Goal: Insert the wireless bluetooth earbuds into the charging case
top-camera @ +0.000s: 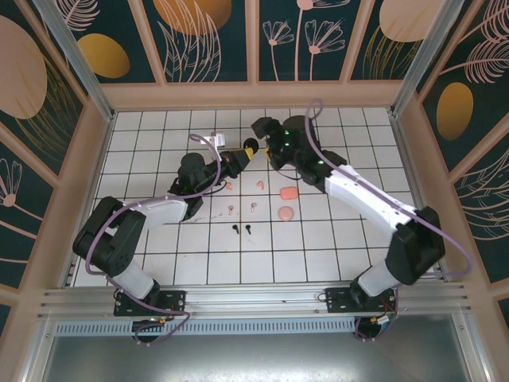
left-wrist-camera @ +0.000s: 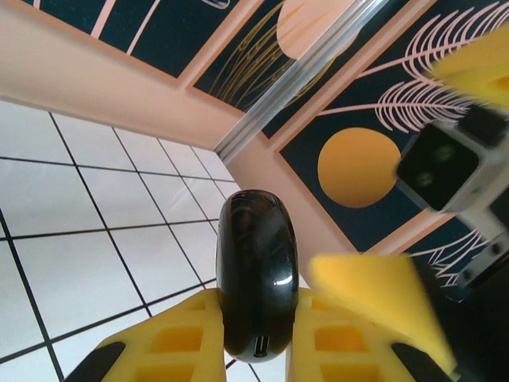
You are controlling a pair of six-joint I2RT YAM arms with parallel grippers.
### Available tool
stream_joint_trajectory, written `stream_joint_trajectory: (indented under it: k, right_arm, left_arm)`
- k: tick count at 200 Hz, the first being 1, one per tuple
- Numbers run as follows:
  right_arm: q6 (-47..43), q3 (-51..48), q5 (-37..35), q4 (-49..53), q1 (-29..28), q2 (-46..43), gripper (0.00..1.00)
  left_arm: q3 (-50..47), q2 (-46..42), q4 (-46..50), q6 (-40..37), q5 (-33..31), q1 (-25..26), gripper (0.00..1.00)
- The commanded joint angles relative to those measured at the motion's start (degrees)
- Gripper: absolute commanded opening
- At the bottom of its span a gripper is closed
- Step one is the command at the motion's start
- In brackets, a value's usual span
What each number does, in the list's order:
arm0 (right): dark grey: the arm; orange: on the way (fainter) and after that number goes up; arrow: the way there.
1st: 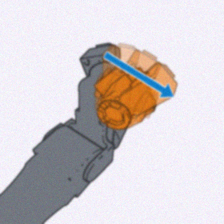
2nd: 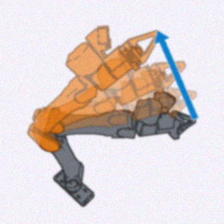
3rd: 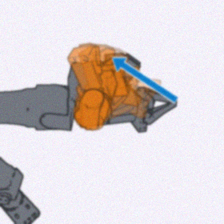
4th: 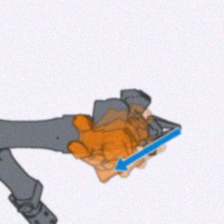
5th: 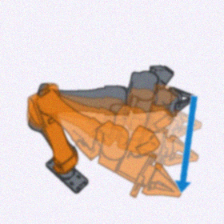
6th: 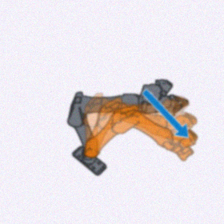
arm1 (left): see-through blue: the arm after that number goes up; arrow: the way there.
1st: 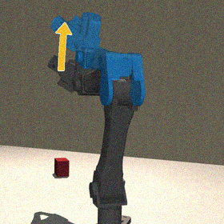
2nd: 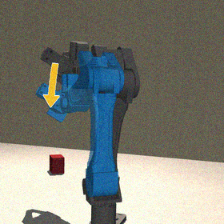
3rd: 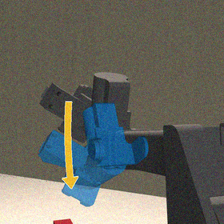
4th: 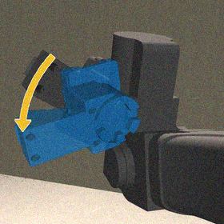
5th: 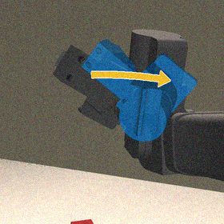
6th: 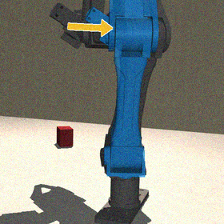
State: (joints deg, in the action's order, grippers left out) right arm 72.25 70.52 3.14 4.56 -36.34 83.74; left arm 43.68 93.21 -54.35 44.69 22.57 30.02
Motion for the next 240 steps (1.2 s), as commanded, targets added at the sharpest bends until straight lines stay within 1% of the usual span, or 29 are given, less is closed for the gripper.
stream_joint_trajectory:
  k: [1,13,16,32,47,59,81,114,143,160,201,240]
  right_arm:
    - [-10.5,-5.5,-0.7,0.4,2.6,-6.8,0.89]
    - [-16.7,-9.0,3.8,-1.9,4.7,-8.7,0.89]
    - [-18.1,-9.9,5.4,-2.7,6.5,-9.1,0.89]
    - [-27.7,-14.6,13.4,-7.8,10.9,-10.8,0.88]
    - [-36.5,-18.3,20.1,-11.5,13.7,-12.2,0.88]
    - [-41.5,-20.9,23.7,-13.4,15.4,-13.2,0.88]
    - [-46.2,-23.5,31.5,-15.9,17.8,-12.9,0.87]
    - [-48.7,-23.9,38.7,-17.9,17.9,-11.4,0.85]
    - [-49.6,-22.1,41.6,-18.2,17.1,-9.2,0.83]
    - [-50.3,-20.8,42.1,-17.5,16.4,-7.9,0.82]
    - [-50.5,-19.2,42.2,-18.0,15.3,-5.2,0.79]
    - [-49.7,-17.9,39.9,-18.5,15.3,-3.0,0.75]
  left_arm:
    - [2.2,-1.6,3.6,-2.5,3.8,0.2,0.00]
    - [2.5,-2.2,5.9,-3.8,5.7,0.3,0.00]
    - [2.7,-2.4,6.5,-4.0,6.3,0.2,0.00]
    - [3.6,-3.2,10.2,-6.5,9.5,0.2,0.00]
    - [4.9,-3.6,13.5,-8.5,12.5,0.2,0.00]
    - [6.1,-3.6,15.4,-9.3,15.1,0.2,0.00]
    - [8.3,-3.1,18.2,-10.1,19.7,0.2,0.00]
    - [10.0,-2.2,21.2,-10.7,23.3,0.2,0.00]
    - [10.6,-1.5,20.1,-8.9,24.3,0.2,0.00]
    - [11.1,-1.0,19.3,-8.0,24.3,0.2,0.00]
    - [11.7,0.1,19.1,-7.2,24.5,0.2,0.00]
    - [11.7,0.4,18.6,-6.7,25.0,0.3,0.00]
